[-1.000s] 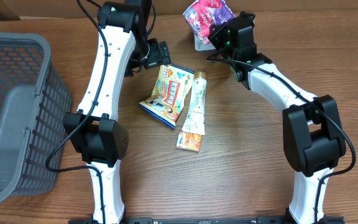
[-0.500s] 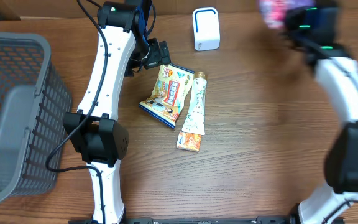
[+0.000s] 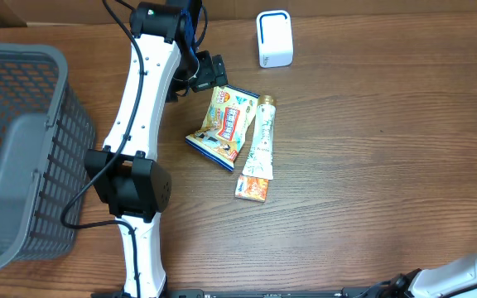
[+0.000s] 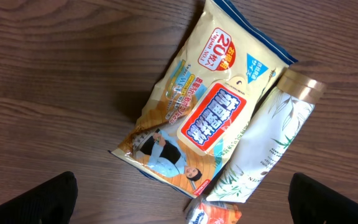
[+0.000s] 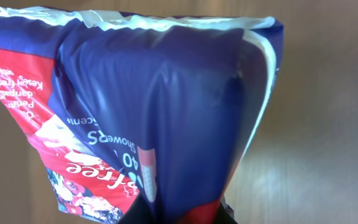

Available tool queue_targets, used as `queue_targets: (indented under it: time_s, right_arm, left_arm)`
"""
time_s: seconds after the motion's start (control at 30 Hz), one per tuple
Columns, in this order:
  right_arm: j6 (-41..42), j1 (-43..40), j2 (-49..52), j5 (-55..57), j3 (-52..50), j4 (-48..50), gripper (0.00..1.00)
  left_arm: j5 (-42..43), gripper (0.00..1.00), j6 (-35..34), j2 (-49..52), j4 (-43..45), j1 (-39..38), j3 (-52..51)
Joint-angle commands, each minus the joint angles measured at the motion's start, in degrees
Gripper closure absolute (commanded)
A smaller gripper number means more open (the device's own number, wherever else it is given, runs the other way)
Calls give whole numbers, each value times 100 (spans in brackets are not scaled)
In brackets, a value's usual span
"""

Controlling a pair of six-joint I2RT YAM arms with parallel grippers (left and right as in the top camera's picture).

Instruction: Scan the item barcode

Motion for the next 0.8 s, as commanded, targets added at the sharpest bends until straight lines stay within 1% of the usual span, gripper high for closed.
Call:
queue_targets:
  time_s: [0.0, 0.03, 0.1, 0.13, 0.17, 0.2, 0.27, 0.33, 0.5, 0.6, 0.67, 0.77]
  right_arm:
    - [-542, -363, -76, 380, 24, 103, 47]
    - [-579, -450, -76, 376, 26, 103, 41]
    - [-669, -579, -76, 352, 26, 103, 30]
    - [-815, -638, -76, 330, 26, 103, 23]
    - [-927, -667, -76, 330, 31, 107, 18]
    - [-1115, -680, -76, 326, 35, 118, 11]
    - [-1388, -678, -85, 328, 42, 114, 3]
    - [-1526, -678, -103, 328, 46, 17, 1]
    - [-1532, -686, -114, 345, 44, -433, 1]
    - [-1069, -752, -109, 643, 35, -656, 1]
    - [-874, -866, -105, 796, 28, -726, 2]
    - [-870, -1078, -61, 782, -20, -743, 7]
  left_arm:
    - [2, 0, -52, -103, 4, 20, -24]
    - [2, 0, -52, -103, 4, 20, -24]
    - [2, 0, -52, -103, 4, 20, -24]
    - [2, 0, -52, -103, 4, 20, -24]
    - [2, 0, -52, -103, 4, 20, -24]
    - [2, 0, -52, -103, 4, 20, -24]
    - [2, 0, -52, -103, 4, 20, -24]
    - [2, 0, -52, -103, 4, 20, -24]
    - [2, 0, -52, -103, 4, 20, -24]
    - [2, 0, -52, -103, 4, 20, -24]
    - [2, 0, -52, -103, 4, 20, -24]
    - [2, 0, -52, -103, 4, 20, -24]
